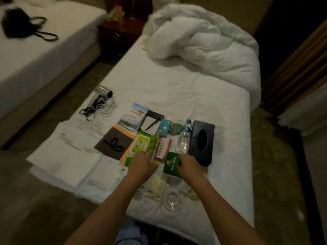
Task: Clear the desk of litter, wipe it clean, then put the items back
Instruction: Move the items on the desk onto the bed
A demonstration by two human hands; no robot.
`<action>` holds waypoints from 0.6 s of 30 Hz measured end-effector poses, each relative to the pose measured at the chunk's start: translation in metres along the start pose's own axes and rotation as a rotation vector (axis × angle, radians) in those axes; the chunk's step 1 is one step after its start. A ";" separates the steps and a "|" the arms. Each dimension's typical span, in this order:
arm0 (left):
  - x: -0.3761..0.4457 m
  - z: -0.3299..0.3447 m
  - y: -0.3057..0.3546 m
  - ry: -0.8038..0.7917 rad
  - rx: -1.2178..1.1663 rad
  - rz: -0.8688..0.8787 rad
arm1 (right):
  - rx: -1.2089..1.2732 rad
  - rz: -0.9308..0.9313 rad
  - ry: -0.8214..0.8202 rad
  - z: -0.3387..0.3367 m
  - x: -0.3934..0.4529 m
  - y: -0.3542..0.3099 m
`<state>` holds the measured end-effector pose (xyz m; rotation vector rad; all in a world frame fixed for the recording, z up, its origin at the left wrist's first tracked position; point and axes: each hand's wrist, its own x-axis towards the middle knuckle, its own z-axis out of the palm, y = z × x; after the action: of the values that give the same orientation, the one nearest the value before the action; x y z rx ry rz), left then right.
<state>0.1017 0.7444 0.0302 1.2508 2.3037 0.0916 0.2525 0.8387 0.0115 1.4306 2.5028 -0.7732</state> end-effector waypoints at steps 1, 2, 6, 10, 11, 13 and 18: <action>-0.006 -0.008 -0.003 0.026 0.021 -0.011 | -0.034 -0.066 0.005 -0.006 0.004 -0.011; -0.012 -0.014 -0.009 0.044 0.030 -0.032 | -0.057 -0.128 0.003 -0.012 0.006 -0.024; -0.044 -0.033 -0.042 0.111 0.003 -0.171 | -0.109 -0.332 -0.027 -0.020 0.009 -0.073; -0.087 -0.044 -0.081 0.190 -0.019 -0.326 | -0.159 -0.513 -0.085 -0.022 0.001 -0.126; -0.098 -0.047 -0.093 0.210 -0.039 -0.370 | -0.163 -0.577 -0.087 -0.020 -0.003 -0.142; -0.121 -0.052 -0.115 0.254 -0.103 -0.458 | -0.165 -0.706 -0.077 -0.014 -0.011 -0.174; -0.181 -0.056 -0.169 0.341 -0.288 -0.640 | -0.199 -0.945 -0.117 0.012 -0.039 -0.267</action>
<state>0.0271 0.5126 0.1023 0.3411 2.7449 0.4172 0.0482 0.6937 0.1115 0.0632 2.9829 -0.6443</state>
